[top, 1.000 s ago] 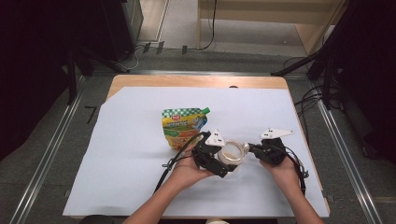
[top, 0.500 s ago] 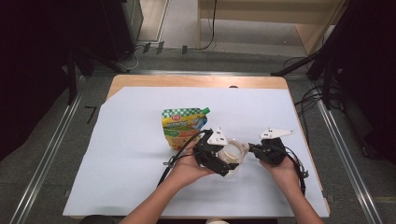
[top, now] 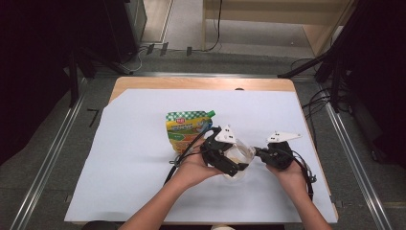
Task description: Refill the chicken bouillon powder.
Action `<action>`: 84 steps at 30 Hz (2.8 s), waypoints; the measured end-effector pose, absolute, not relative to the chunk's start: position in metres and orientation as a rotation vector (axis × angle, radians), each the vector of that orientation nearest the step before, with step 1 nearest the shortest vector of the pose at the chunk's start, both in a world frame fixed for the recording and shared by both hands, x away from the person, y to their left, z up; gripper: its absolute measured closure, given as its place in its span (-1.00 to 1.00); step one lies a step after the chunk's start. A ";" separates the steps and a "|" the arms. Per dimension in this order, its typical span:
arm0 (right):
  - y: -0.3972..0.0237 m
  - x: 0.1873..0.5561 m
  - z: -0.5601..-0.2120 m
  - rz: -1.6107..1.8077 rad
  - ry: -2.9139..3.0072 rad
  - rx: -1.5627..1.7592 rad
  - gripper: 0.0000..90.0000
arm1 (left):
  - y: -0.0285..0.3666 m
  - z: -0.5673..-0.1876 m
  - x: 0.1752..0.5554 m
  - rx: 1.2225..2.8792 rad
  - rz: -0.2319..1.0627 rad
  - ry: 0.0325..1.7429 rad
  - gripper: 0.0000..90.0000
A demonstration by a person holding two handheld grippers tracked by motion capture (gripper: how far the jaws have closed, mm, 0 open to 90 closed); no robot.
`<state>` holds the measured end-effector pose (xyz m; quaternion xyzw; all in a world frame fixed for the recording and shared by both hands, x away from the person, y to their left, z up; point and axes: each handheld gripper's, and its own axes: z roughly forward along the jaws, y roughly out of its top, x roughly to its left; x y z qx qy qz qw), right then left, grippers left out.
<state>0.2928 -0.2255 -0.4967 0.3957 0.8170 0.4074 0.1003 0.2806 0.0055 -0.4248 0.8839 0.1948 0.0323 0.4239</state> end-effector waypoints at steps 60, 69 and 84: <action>-0.240 0.224 -0.467 1.342 2.412 1.183 0.56 | 0.034 -0.393 0.298 2.201 -0.066 0.506 -0.36; -0.217 0.204 -0.462 1.398 2.484 1.123 0.51 | 0.052 -0.395 0.297 2.213 -0.136 0.521 0.11; -0.166 0.195 -0.471 1.416 2.654 0.929 0.30 | 0.092 -0.382 0.298 2.190 -0.126 0.629 0.04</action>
